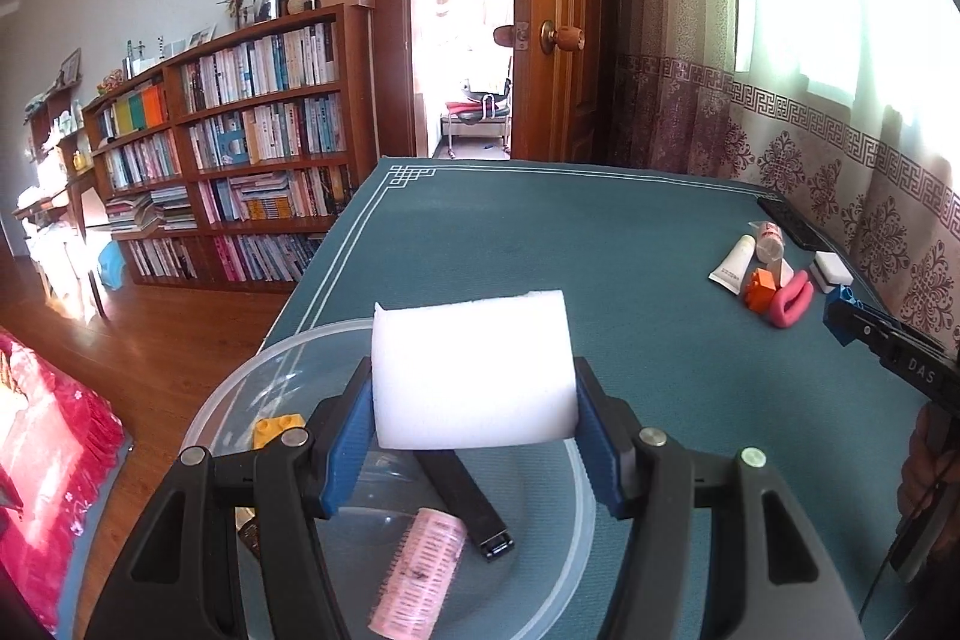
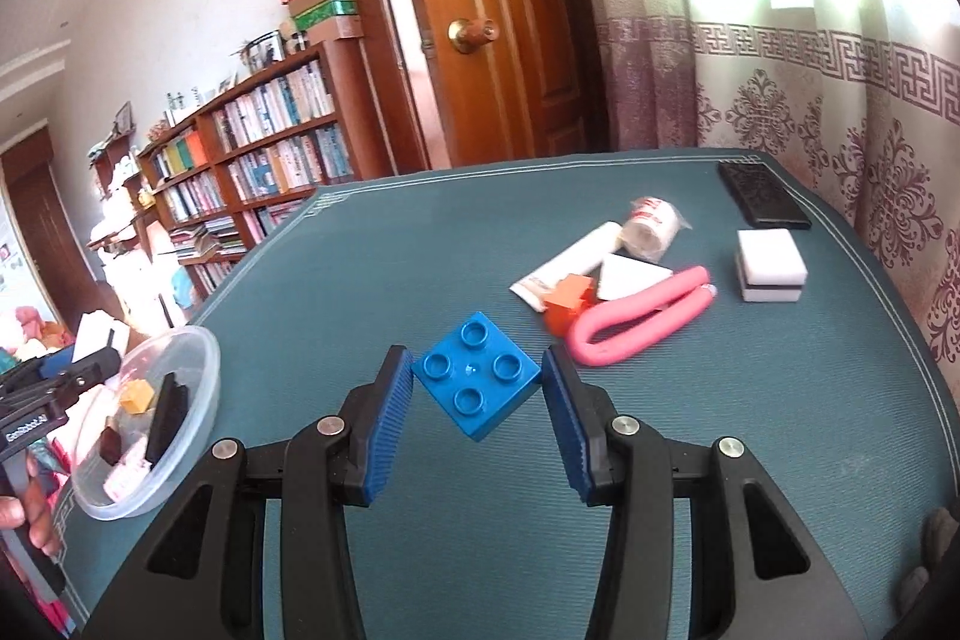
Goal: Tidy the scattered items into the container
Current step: 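Carry the white sponge and blue brick over the clear bowl and open both tools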
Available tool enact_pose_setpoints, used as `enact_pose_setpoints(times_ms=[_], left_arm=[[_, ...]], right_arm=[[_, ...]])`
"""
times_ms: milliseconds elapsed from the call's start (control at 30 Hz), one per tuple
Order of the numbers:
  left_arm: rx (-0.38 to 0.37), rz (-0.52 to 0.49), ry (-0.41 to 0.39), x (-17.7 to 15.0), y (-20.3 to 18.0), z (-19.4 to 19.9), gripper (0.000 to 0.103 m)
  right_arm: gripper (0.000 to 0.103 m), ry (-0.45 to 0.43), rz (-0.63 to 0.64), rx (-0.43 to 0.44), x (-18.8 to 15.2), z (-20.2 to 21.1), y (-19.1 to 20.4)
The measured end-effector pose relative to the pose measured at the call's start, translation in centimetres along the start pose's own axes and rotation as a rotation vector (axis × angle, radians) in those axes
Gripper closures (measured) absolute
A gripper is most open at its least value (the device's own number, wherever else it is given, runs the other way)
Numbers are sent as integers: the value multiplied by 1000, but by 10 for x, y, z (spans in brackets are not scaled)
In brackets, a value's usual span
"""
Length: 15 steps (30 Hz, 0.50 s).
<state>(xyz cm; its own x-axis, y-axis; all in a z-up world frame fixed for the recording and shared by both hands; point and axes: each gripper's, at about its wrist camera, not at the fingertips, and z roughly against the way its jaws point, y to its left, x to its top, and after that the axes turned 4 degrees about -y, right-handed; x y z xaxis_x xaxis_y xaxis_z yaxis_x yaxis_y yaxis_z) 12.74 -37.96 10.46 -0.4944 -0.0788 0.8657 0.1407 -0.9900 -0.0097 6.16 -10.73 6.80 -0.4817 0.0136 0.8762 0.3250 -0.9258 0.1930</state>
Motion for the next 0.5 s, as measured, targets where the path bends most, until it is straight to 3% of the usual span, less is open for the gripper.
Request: enact_pose_setpoints(times_ms=[267, 500], left_arm=[[-6, 42, 16, -9, 36, 9, 38], [11, 70, -2, -14, 58, 19, 38]], right_arm=[[55, 3, 77, 195, -2, 4, 96], [55, 41, 147, 248, -13, -14, 156]])
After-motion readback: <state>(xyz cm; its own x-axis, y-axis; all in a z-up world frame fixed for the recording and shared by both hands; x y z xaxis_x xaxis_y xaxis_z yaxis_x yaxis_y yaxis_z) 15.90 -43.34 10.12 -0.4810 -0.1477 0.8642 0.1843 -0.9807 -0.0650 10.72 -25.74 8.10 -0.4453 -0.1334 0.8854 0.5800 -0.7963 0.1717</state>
